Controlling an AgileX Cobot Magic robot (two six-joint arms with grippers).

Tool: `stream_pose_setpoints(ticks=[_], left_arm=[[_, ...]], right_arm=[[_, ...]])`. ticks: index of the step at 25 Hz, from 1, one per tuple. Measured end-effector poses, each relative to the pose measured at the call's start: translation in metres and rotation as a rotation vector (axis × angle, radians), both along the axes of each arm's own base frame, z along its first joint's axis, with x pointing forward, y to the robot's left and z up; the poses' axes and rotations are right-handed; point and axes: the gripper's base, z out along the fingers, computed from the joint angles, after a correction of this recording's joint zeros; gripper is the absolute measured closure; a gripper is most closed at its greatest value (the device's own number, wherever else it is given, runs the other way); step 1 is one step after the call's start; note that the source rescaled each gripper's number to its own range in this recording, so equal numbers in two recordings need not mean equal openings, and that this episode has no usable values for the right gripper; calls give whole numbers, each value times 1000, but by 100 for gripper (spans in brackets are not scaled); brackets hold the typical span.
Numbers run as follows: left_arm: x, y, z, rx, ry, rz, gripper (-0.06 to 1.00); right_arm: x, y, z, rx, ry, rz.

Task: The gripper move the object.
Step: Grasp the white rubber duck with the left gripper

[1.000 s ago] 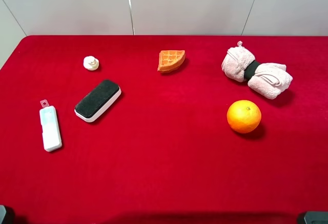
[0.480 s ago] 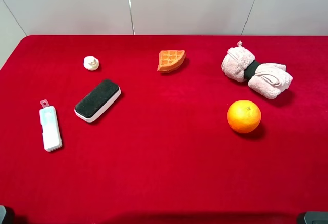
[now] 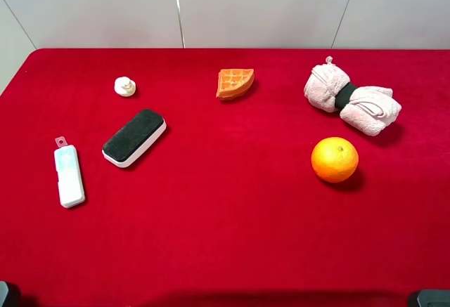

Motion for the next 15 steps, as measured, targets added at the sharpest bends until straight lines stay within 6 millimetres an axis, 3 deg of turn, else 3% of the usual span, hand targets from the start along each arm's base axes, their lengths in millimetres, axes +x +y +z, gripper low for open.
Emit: stream_pose_setpoints(ticks=[9, 15], left_arm=[[-8, 0, 21, -1, -75, 0, -3], [15, 0, 32, 0, 41, 1, -3]], right_arm=[[0, 0, 0, 0, 0, 0], [0, 0, 0, 0, 0, 0]])
